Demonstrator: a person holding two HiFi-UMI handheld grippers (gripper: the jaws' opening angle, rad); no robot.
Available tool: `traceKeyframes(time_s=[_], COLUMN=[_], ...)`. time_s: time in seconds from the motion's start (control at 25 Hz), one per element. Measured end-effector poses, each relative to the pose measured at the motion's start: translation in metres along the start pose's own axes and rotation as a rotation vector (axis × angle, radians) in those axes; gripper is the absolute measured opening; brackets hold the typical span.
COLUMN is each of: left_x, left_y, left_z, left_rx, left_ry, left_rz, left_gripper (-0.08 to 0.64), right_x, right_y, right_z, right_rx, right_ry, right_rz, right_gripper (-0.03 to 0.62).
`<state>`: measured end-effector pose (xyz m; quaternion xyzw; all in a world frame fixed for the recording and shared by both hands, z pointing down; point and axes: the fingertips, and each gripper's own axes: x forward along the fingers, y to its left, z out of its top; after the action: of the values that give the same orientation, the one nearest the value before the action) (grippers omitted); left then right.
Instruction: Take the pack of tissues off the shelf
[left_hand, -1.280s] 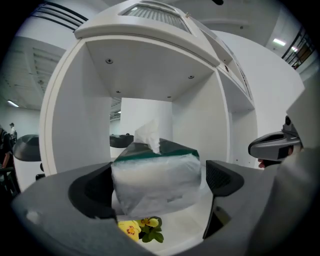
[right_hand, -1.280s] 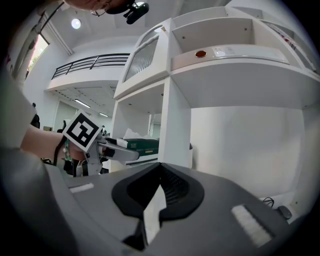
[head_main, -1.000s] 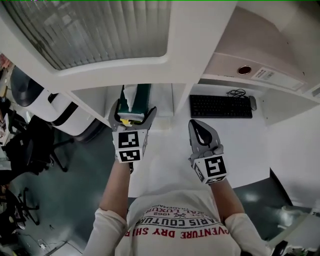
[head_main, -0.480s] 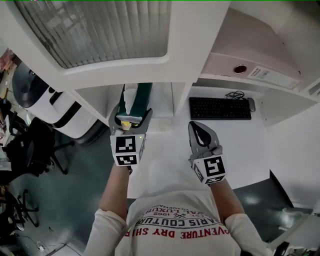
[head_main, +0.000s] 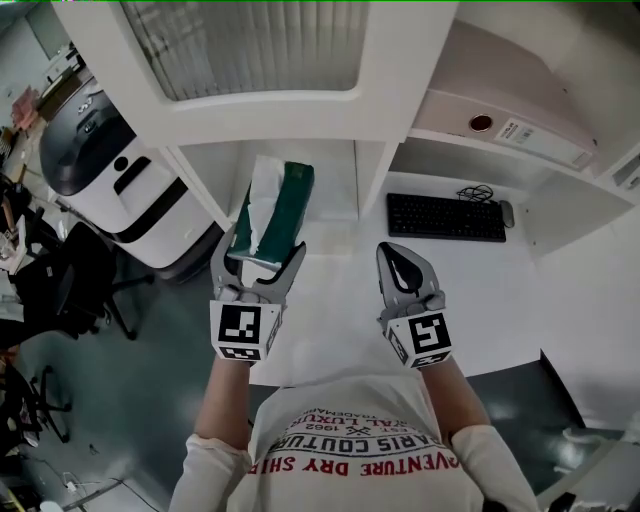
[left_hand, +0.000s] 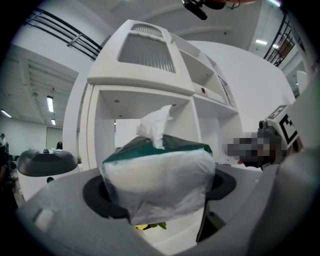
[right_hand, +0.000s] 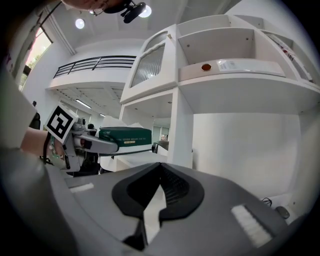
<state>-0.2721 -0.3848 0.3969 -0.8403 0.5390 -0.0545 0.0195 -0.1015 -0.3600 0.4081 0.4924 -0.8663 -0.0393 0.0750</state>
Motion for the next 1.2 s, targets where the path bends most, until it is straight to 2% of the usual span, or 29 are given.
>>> traceKeyframes(time_s=[0.56, 0.76, 1.2], left_x=[-0.088, -0.096, -0.094], left_y=[-0.019, -0.021, -0.024], left_z=[-0.040, -0.045, -0.037], left_rx=[-0.032, -0.059, -0.051], left_ry=[0.046, 0.053, 0.034], left_rz=[-0.017, -0.012, -0.029], left_gripper=[0.433, 0.434, 0.434], right_x=[-0.029, -0.033, -0.034], right_y=[0.042, 0.048, 0.053], right_z=[-0.001, -0.005, 0.008], right_rx=[0.010, 0.018, -0.022], right_ry=[-0.052, -0.039, -0.067], right_rz=[0.097, 0.107, 0.143], right_gripper=[0.001, 0.000, 0.000])
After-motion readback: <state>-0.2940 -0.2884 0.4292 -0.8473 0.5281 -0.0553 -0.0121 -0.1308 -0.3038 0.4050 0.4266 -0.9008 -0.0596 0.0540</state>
